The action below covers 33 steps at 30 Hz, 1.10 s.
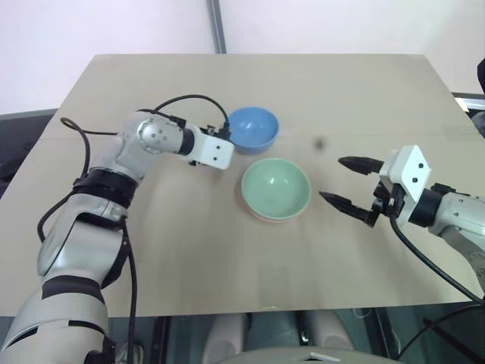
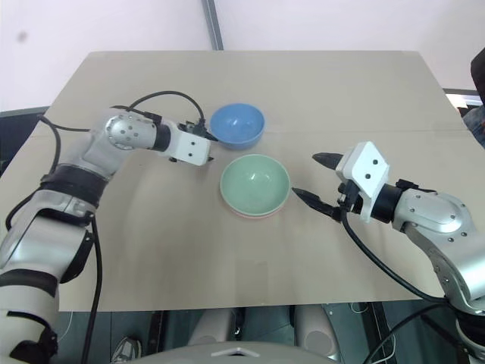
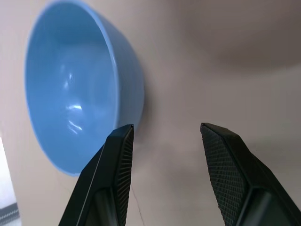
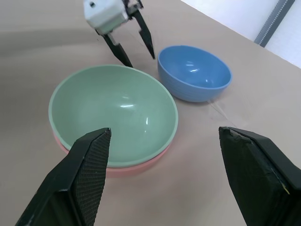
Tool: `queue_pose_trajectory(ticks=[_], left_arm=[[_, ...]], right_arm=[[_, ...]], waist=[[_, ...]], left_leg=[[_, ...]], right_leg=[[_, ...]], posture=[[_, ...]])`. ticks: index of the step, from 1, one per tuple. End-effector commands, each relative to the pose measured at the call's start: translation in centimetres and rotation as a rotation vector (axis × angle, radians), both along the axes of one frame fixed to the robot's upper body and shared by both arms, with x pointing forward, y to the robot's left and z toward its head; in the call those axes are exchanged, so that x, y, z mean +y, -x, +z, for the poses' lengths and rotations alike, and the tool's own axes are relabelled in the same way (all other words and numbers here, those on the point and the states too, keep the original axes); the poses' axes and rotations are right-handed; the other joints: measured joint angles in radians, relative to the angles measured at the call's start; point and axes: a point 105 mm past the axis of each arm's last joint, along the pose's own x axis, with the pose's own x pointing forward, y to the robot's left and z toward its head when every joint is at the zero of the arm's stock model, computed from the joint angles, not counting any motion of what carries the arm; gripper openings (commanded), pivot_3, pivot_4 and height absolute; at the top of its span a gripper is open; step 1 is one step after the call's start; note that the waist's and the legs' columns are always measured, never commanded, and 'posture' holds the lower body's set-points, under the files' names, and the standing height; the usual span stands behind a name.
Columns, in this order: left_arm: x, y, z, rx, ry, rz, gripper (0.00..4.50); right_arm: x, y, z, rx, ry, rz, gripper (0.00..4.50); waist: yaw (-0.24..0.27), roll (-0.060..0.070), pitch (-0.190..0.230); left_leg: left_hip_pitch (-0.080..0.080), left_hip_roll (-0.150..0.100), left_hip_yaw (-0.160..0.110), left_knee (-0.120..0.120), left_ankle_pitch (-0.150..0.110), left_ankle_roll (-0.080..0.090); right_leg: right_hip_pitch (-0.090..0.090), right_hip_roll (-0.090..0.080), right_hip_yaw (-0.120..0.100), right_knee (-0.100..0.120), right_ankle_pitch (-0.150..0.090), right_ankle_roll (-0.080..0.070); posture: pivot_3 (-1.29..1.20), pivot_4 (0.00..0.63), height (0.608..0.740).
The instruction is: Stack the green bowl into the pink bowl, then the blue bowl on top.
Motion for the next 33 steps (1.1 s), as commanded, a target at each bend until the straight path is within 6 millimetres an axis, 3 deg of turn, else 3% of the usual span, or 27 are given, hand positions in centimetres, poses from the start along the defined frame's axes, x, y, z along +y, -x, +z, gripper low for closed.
queue_pose_trajectory(ticks=[1, 14, 21, 33], left_arm=[[-0.7, -0.9, 1.5, -0.107, 0.009, -0.017, 2.37], [-0.9, -1.3, 5.1, -0.177, 0.005, -0.060, 2.37], [0.0, -0.4, 5.4, -0.129, -0.005, -0.058, 2.37], [-3.4, -1.2, 3.5, -0.076, -0.066, -0.139, 2.37]], right_arm=[[0.1, 0.2, 0.8, -0.041, -0.003, -0.006, 3.98], [-0.3, 0.7, 0.6, -0.039, 0.001, -0.032, 3.98], [-0.4, 0.7, 0.5, -0.041, -0.002, -0.043, 3.98], [-0.5, 0.6, 0.3, -0.039, -0.001, -0.039, 3.98]], waist=[[0.000, 0.000, 0.000], [-0.001, 0.000, 0.000], [-0.003, 0.000, 0.000], [-0.005, 0.000, 0.000]], left_leg=[[0.000, 0.000, 0.000, 0.000, 0.000, 0.000], [0.000, 0.000, 0.000, 0.000, 0.000, 0.000], [0.000, 0.000, 0.000, 0.000, 0.000, -0.001], [-0.001, 0.000, 0.000, 0.000, 0.000, 0.000]], right_leg=[[0.000, 0.000, 0.000, 0.000, 0.000, 0.000], [-0.001, 0.000, 0.000, 0.000, 0.000, 0.000], [-0.001, 0.000, 0.000, 0.001, 0.000, 0.000], [-0.001, 0.000, -0.001, 0.001, 0.000, 0.000]], posture=[[0.00, 0.150, 0.740], [0.00, 0.150, 0.740], [0.00, 0.150, 0.740], [0.00, 0.150, 0.740]])
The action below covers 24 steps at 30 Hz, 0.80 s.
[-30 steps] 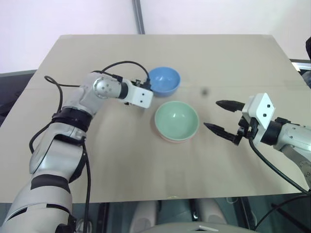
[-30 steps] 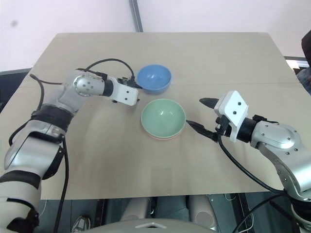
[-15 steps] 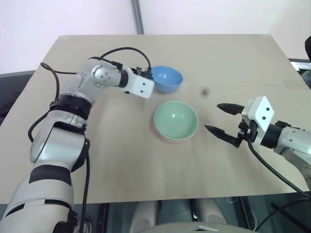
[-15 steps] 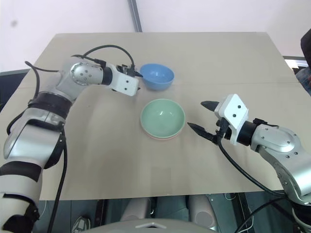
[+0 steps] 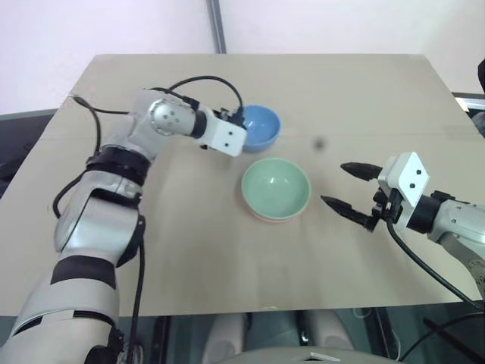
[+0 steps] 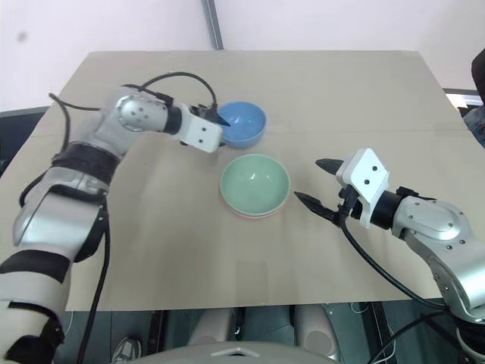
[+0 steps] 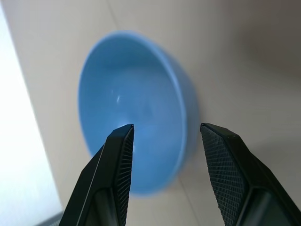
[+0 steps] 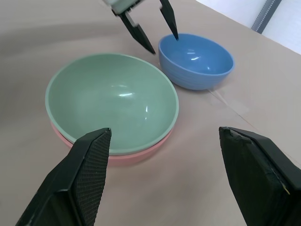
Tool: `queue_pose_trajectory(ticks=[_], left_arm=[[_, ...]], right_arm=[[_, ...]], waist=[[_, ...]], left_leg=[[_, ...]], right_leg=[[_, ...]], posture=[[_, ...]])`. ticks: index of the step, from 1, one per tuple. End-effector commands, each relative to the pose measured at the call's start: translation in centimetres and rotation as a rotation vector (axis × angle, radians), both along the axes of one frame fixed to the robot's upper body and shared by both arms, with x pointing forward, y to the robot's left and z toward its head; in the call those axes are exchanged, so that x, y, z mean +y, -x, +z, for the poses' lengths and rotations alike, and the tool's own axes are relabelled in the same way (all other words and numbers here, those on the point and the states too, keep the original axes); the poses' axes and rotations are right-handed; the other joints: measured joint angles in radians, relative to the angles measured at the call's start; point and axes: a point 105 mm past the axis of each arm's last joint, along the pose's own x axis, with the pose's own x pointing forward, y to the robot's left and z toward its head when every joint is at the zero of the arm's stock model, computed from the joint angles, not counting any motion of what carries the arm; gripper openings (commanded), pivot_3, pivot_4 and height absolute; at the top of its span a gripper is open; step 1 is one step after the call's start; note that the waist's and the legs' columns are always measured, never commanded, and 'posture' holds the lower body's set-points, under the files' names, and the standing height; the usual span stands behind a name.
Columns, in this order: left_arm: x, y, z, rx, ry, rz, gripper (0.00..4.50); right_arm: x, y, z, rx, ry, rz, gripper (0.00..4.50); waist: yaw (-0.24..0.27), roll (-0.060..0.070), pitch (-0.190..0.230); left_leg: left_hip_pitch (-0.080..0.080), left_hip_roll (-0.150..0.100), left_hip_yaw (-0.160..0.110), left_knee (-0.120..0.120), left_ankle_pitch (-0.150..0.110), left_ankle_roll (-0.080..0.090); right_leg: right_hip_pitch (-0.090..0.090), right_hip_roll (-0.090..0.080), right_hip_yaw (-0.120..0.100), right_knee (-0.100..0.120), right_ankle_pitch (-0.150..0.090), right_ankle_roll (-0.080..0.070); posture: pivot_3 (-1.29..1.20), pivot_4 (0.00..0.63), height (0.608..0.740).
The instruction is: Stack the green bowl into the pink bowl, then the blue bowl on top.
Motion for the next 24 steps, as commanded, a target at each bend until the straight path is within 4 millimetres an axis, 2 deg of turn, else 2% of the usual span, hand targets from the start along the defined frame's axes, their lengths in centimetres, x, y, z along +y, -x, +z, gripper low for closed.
queue_pose_trajectory(ticks=[1, 7, 12, 18, 19, 21, 22, 24], left_arm=[[-0.2, -0.3, 1.2, -0.034, -0.019, -0.016, 2.37], [0.6, -1.2, 1.5, -0.054, -0.042, 0.039, 2.37], [1.3, -1.4, 1.1, -0.053, -0.059, 0.064, 2.37], [1.5, -1.7, 1.0, -0.050, -0.065, 0.083, 2.37], [1.6, -1.6, 0.9, -0.045, -0.075, 0.084, 1.86], [1.5, -1.6, 0.8, -0.041, -0.081, 0.078, 1.19], [1.4, -1.6, 0.7, -0.043, -0.086, 0.072, 0.60], [1.2, -1.5, 0.6, -0.042, -0.085, 0.062, 0.03]], right_arm=[[0.0, 0.3, 1.2, -0.065, 0.003, 0.009, 3.98], [-0.5, 0.2, 1.8, -0.099, 0.004, -0.034, 3.98], [-1.1, -0.1, 2.7, -0.120, -0.018, -0.064, 3.98], [-1.0, 0.0, 2.8, -0.114, -0.022, -0.059, 3.98], [-1.0, 0.0, 2.8, -0.114, -0.023, -0.058, 3.98], [-1.0, 0.0, 2.8, -0.113, -0.024, -0.057, 3.98], [-1.0, 0.0, 2.8, -0.112, -0.025, -0.056, 3.98], [-1.0, 0.0, 2.8, -0.111, -0.026, -0.055, 3.98]], waist=[[-0.005, 0.000, 0.000], [-0.002, 0.000, 0.000], [-0.001, 0.000, 0.000], [-0.001, 0.000, 0.000], [-0.001, 0.000, 0.000], [-0.001, 0.000, 0.000], [-0.001, 0.000, 0.000], [-0.001, 0.000, 0.000]], left_leg=[[0.000, 0.000, 0.000, 0.000, 0.000, 0.000], [0.000, 0.000, 0.000, 0.000, 0.000, 0.000], [0.000, 0.000, 0.000, 0.000, 0.000, 0.000], [0.000, 0.000, 0.000, 0.000, 0.000, 0.000], [0.000, 0.000, 0.000, 0.000, 0.000, 0.000], [0.000, 0.000, 0.000, 0.000, 0.000, 0.000], [0.000, 0.000, 0.000, 0.000, 0.000, 0.000], [0.000, 0.000, 0.000, 0.000, 0.000, 0.000]], right_leg=[[0.000, 0.000, 0.001, 0.000, 0.000, 0.000], [0.000, 0.000, 0.000, 0.000, 0.000, 0.000], [0.000, 0.000, 0.000, 0.000, 0.000, 0.000], [0.000, 0.000, 0.000, 0.000, 0.000, 0.000], [0.000, 0.000, 0.000, 0.000, 0.000, 0.000], [0.000, 0.000, 0.000, 0.000, 0.000, 0.000], [0.000, 0.000, 0.000, 0.000, 0.000, 0.000], [0.000, 0.000, 0.000, 0.000, 0.000, 0.000]], posture=[[0.00, 0.150, 0.740], [0.00, 0.150, 0.740], [0.00, 0.150, 0.740], [0.00, 0.150, 0.740], [0.00, 0.150, 0.740], [0.00, 0.150, 0.740], [0.00, 0.150, 0.740], [0.00, 0.150, 0.740]])
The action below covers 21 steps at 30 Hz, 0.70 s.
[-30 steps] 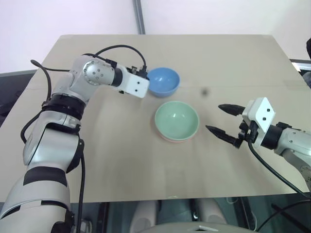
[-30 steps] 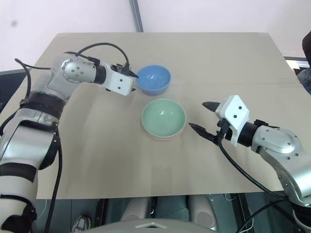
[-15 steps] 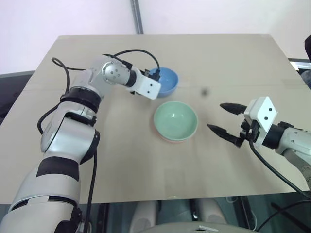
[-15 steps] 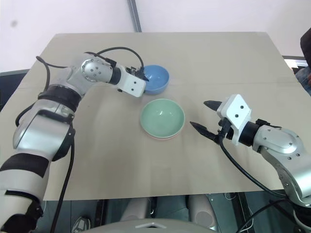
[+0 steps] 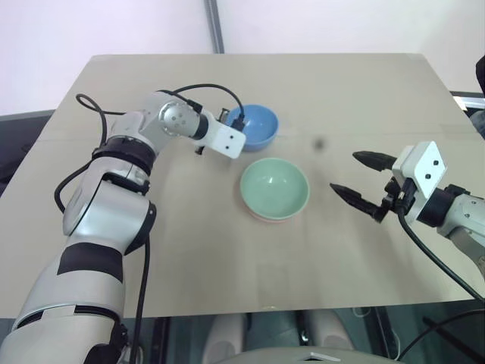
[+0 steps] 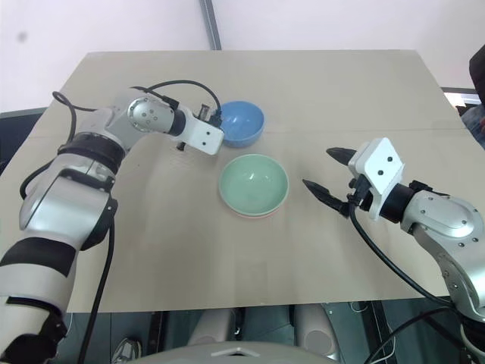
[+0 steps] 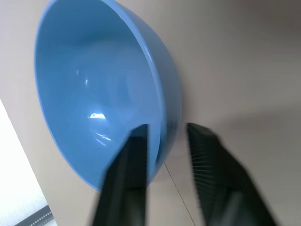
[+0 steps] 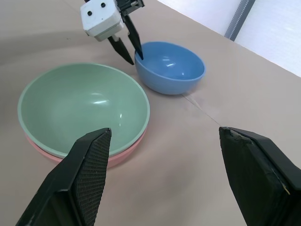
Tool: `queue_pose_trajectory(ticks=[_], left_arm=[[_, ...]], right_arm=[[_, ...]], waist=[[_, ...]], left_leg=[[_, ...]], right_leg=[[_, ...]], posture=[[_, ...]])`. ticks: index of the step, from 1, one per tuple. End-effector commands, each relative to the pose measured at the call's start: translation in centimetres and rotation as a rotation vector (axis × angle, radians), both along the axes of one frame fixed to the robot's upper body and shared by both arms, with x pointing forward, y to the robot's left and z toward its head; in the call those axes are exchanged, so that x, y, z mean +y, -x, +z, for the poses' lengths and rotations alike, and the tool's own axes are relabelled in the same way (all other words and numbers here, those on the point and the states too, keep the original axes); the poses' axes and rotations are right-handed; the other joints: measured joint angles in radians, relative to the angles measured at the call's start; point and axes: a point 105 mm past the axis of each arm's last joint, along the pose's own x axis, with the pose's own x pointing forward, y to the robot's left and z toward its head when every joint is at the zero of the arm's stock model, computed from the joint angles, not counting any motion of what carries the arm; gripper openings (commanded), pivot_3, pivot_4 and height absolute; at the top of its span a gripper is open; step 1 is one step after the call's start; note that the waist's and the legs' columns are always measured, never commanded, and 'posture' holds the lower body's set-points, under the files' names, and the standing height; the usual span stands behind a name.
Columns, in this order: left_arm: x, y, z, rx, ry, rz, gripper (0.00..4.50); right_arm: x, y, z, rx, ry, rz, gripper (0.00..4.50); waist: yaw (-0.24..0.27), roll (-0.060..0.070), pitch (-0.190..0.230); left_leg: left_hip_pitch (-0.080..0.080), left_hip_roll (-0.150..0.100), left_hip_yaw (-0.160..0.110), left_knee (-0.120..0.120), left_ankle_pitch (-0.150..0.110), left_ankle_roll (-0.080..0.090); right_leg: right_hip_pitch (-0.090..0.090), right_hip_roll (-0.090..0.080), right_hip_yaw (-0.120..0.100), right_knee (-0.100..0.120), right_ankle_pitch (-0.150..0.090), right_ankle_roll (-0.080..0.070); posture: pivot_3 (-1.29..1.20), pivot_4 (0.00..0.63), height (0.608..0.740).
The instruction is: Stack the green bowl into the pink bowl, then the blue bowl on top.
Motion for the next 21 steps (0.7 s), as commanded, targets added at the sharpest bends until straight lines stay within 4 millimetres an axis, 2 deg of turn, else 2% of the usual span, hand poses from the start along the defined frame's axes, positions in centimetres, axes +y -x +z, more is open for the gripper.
queue_pose_trajectory(ticks=[1, 7, 11, 17, 21], left_arm=[[-0.9, -0.1, 1.7, -0.048, 0.006, -0.041, 0.03], [-1.4, 0.6, 1.8, -0.030, 0.024, -0.094, 0.03], [-2.3, 1.9, 3.4, -0.006, 0.099, -0.183, 0.03], [-2.3, 6.0, 6.3, 0.164, 0.190, -0.358, 0.03], [-2.2, 8.7, 8.1, 0.187, 0.231, -0.499, 0.03]], right_arm=[[0.2, 0.5, 1.4, -0.065, 0.002, 0.007, 3.98], [0.1, 0.4, 1.4, -0.064, 0.002, 0.006, 3.98], [0.0, 0.2, 1.3, -0.062, 0.000, 0.003, 3.98], [-0.6, 0.3, 1.1, -0.053, 0.009, -0.006, 3.98], [-1.2, 0.7, 0.7, -0.041, 0.023, -0.022, 3.98]], waist=[[0.000, 0.000, 0.000], [0.000, 0.000, 0.000], [0.000, 0.000, 0.000], [-0.002, 0.000, 0.000], [-0.004, 0.000, 0.000]], left_leg=[[0.000, 0.000, 0.000, 0.000, 0.000, 0.000], [0.000, 0.000, 0.000, 0.000, 0.000, 0.000], [0.000, 0.000, 0.000, 0.000, 0.002, -0.003], [0.000, 0.000, 0.000, 0.000, 0.002, -0.004], [0.000, 0.001, 0.000, 0.000, 0.002, -0.003]], right_leg=[[0.000, 0.000, 0.000, 0.000, 0.000, 0.000], [0.000, 0.000, 0.000, 0.000, 0.000, 0.000], [0.000, 0.000, 0.000, 0.000, 0.000, 0.000], [0.000, 0.000, 0.000, 0.000, 0.000, 0.000], [0.000, 0.000, 0.000, 0.000, 0.000, 0.000]], posture=[[0.00, 0.150, 0.740], [0.00, 0.150, 0.740], [0.00, 0.150, 0.740], [0.00, 0.150, 0.740], [0.00, 0.150, 0.740]])
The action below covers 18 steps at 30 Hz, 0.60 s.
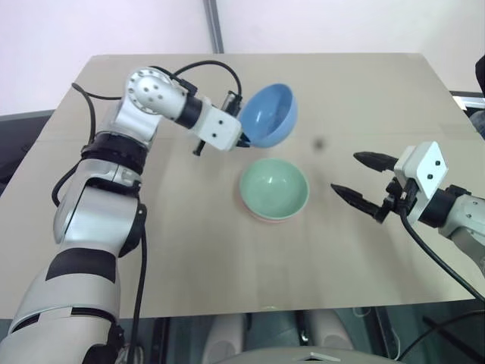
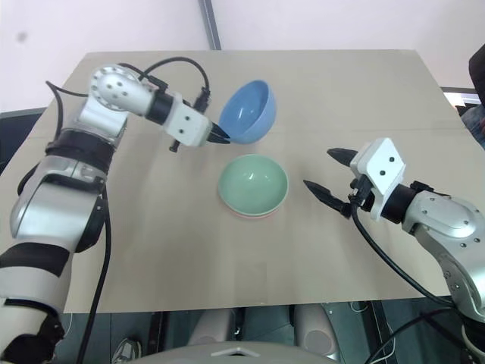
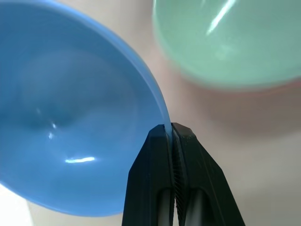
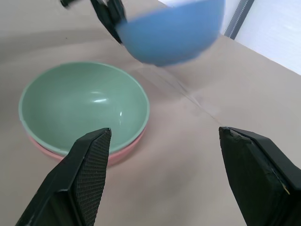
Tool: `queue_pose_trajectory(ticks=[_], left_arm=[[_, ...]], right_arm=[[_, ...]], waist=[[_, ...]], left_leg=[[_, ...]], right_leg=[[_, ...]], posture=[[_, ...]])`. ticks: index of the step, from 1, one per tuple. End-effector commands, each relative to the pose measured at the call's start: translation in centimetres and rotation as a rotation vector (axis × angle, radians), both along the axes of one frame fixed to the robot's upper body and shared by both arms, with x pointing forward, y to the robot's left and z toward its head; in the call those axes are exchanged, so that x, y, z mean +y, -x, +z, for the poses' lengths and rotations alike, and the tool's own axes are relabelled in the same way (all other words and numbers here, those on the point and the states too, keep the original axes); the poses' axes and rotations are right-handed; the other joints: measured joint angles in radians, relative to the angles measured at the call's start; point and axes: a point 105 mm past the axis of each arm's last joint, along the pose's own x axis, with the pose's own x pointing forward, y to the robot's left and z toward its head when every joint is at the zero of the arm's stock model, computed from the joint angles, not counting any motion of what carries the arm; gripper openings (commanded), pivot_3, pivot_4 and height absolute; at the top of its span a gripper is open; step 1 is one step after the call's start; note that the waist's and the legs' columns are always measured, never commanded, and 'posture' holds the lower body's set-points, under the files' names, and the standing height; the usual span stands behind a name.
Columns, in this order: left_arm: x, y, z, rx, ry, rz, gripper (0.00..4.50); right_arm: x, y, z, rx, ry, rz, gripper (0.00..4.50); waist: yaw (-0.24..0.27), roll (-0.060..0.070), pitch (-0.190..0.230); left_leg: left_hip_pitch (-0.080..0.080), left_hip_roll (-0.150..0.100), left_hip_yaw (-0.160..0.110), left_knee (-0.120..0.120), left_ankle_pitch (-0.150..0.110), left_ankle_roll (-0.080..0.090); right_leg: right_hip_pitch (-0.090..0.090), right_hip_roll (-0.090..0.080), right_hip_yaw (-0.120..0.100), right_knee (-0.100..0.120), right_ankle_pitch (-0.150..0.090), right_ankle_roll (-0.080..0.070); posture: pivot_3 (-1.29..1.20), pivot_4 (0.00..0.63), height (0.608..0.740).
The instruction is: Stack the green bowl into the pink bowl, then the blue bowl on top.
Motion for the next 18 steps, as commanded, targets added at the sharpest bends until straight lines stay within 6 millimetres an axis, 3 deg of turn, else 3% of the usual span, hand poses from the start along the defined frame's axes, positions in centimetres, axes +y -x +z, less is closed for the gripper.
queue_pose_trajectory(ticks=[1, 9, 18], left_arm=[[-0.2, 2.7, 2.5, -0.028, 0.061, -0.145, 0.03], [-0.2, 4.9, 0.1, -0.109, -0.169, -0.368, 0.03], [-1.7, 4.3, -0.8, -0.174, -0.276, -0.477, 0.03]], right_arm=[[-0.6, 0.7, 0.9, -0.051, 0.021, -0.011, 3.98], [-1.1, 1.4, 0.4, -0.038, 0.019, -0.040, 3.98], [-0.8, 1.4, 0.5, -0.046, 0.014, -0.037, 3.98]], waist=[[-0.004, 0.000, 0.000], [0.003, 0.000, 0.000], [0.002, 0.000, 0.000]], left_leg=[[0.000, 0.000, 0.000, 0.000, 0.000, 0.000], [0.002, 0.000, -0.001, 0.002, -0.002, 0.004], [0.003, 0.000, 0.002, 0.003, -0.002, 0.004]], right_leg=[[0.000, 0.000, 0.000, 0.000, 0.000, 0.000], [0.001, 0.000, 0.001, 0.004, 0.000, 0.000], [0.000, 0.001, 0.003, 0.007, 0.000, 0.000]], posture=[[0.00, 0.150, 0.740], [0.00, 0.150, 0.740], [0.00, 0.150, 0.740]])
